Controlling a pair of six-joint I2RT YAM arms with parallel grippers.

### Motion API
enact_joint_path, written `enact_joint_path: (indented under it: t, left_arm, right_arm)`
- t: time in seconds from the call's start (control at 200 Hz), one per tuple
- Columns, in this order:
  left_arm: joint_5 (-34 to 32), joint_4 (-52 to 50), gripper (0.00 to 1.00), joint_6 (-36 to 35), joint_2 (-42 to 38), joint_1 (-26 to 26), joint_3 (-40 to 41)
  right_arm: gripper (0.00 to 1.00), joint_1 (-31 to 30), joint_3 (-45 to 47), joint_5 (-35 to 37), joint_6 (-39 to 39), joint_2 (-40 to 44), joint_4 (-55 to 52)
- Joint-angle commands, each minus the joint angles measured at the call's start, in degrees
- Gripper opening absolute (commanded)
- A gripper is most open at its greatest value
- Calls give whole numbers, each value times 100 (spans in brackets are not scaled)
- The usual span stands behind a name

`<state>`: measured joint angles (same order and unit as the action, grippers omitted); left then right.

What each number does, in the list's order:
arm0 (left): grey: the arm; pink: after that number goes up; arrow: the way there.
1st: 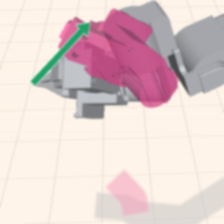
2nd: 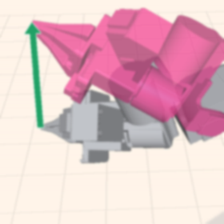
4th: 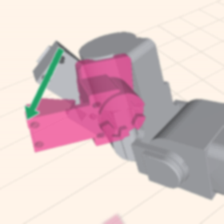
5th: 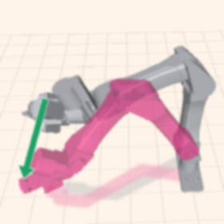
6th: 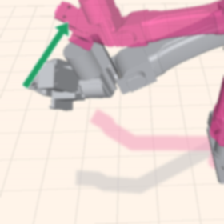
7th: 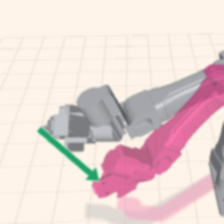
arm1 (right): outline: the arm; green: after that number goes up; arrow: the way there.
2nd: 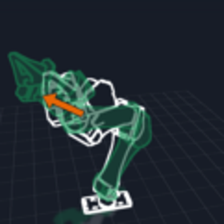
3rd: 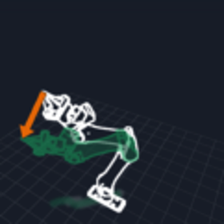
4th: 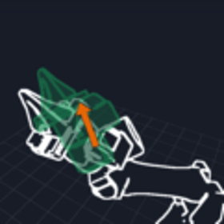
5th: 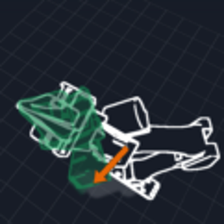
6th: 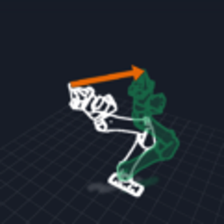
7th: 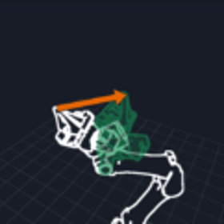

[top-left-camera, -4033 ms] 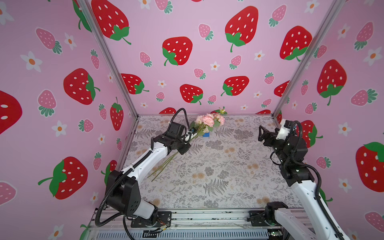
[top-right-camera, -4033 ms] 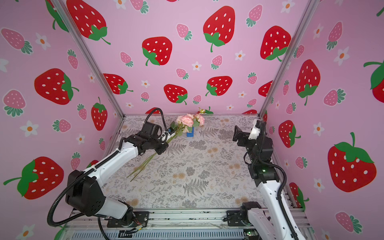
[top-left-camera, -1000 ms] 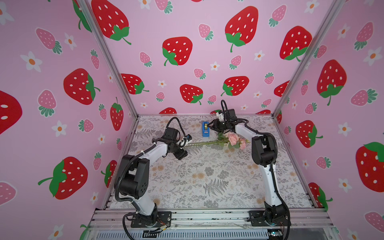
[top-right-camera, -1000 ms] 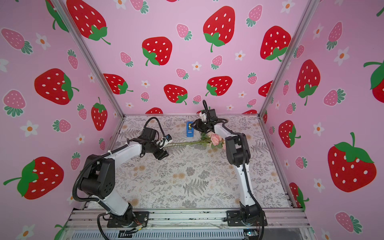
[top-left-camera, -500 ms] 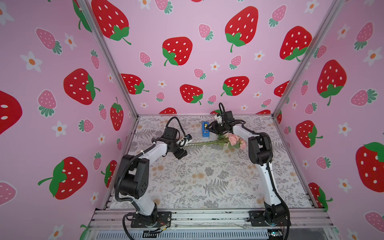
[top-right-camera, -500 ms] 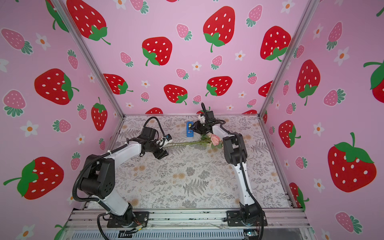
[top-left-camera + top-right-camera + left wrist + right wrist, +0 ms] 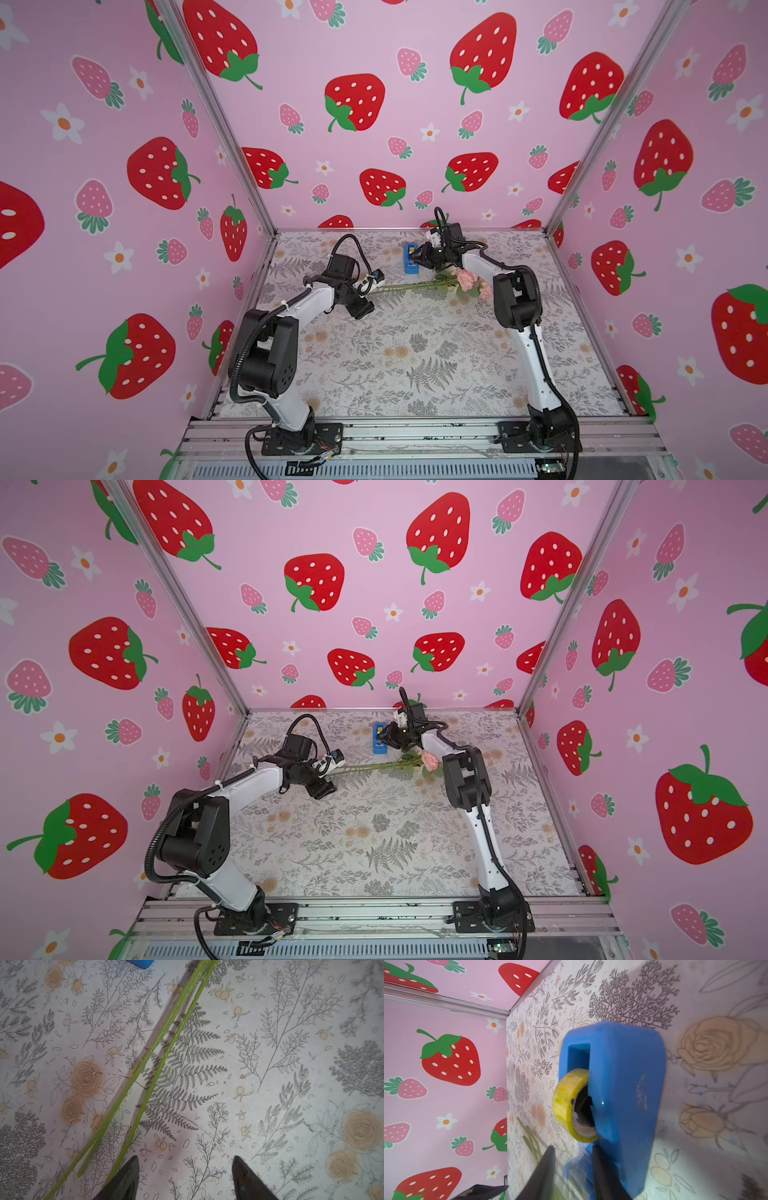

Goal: Wrap bouquets with tape
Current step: Pull the tape from the tape cutter.

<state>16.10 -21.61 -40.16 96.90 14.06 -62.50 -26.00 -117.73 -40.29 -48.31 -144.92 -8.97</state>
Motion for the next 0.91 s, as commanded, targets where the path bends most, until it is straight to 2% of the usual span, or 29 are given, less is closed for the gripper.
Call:
enact_joint_path:
  t: [0.0, 0.385, 0.48, 0.675, 0.901]
  left_arm:
    - [84, -210, 72, -191, -84, -24, -49]
    - [43, -300, 72, -209, -127, -27, -49]
    - [33, -320, 72, -212, -160, -27, -36]
    - [89, -486, 71, -216, -298, 3, -140]
    - [114, -583, 69, -220, -301, 25, -191]
  right_arm:
    - [33, -55, -74, -45, -178, -259, -90]
    - [23, -57, -116, -443, -188, -431, 21]
    - [18, -55, -99, -568, -170, -412, 121]
    - [0, -63, -19, -937, -367, -106, 880]
    - [0, -63, 196, -1366, -663, 155, 1551]
